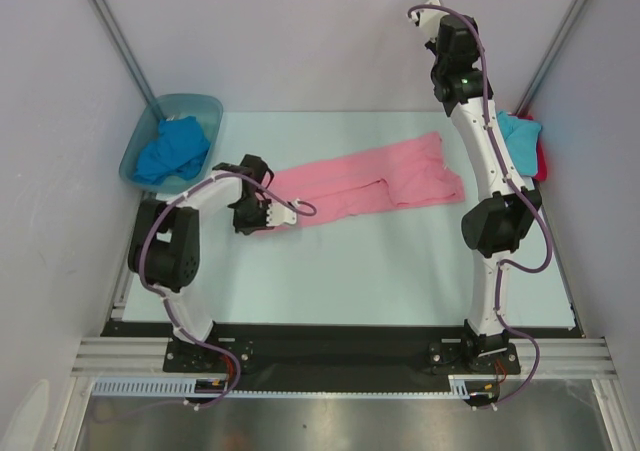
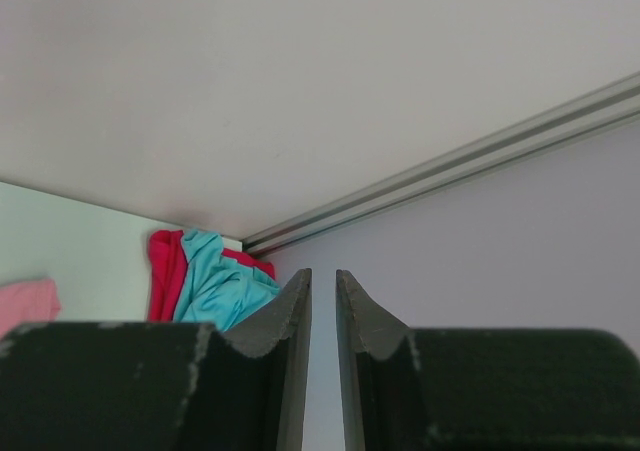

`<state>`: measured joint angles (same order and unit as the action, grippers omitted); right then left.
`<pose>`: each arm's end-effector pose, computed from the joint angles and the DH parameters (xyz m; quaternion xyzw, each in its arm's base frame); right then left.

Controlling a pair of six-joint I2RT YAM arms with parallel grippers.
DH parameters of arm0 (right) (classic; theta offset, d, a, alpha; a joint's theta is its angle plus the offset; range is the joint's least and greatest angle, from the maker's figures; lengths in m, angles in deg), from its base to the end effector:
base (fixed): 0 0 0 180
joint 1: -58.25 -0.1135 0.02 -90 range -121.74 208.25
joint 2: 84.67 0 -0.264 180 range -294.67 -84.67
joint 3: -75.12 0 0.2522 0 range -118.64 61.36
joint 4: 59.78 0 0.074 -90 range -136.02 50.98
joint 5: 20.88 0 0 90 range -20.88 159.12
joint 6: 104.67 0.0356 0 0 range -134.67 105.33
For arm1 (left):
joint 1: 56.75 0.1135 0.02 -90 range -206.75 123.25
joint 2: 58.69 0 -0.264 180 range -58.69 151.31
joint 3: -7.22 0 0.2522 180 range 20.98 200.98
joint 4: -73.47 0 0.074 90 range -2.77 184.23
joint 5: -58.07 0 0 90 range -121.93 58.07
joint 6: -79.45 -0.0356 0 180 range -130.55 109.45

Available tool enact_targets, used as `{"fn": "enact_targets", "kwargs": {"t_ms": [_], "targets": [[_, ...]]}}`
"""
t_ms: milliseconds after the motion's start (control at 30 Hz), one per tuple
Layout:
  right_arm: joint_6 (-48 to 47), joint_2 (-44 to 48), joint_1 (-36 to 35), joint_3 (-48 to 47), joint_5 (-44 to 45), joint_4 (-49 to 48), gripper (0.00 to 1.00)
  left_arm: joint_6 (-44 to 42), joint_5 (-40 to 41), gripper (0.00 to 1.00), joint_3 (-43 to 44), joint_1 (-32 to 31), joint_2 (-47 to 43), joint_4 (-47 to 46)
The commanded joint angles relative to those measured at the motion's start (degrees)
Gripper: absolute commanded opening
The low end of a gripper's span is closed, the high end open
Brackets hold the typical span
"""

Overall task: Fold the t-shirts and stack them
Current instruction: Fold the tshirt

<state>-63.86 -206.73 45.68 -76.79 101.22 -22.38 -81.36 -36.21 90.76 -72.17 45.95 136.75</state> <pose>0.4747 0.0865 0.4491 -0.2146 0.7139 -0.3964 0.5359 0.3201 -0.0910 0.1692 0.6835 0.7273 -0.0103 0.0607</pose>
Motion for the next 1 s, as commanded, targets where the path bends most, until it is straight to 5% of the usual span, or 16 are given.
{"fn": "enact_targets", "kwargs": {"t_ms": [0,167,633,967], "targets": [[0.0,1.3,-0.1,-2.1,0.2,-1.9,0.21,-6.4,-6.6,0.00,3.5,-3.1,-7.8,13.0],[1.2,1.0,-0.4,-1.9,-0.3,-1.3,0.21,-11.1,-11.6,0.00,6.5,-8.2,-10.9,23.2],[-0.5,3.1,-0.3,-0.5,-1.6,-1.1,0.21,-17.5,-13.5,0.00,1.8,-20.3,-16.7,28.0],[-1.2,2.7,-1.4,-0.2,-1.7,0.8,0.21,-20.7,-23.6,0.00,1.8,-21.9,-16.6,30.4]]}}
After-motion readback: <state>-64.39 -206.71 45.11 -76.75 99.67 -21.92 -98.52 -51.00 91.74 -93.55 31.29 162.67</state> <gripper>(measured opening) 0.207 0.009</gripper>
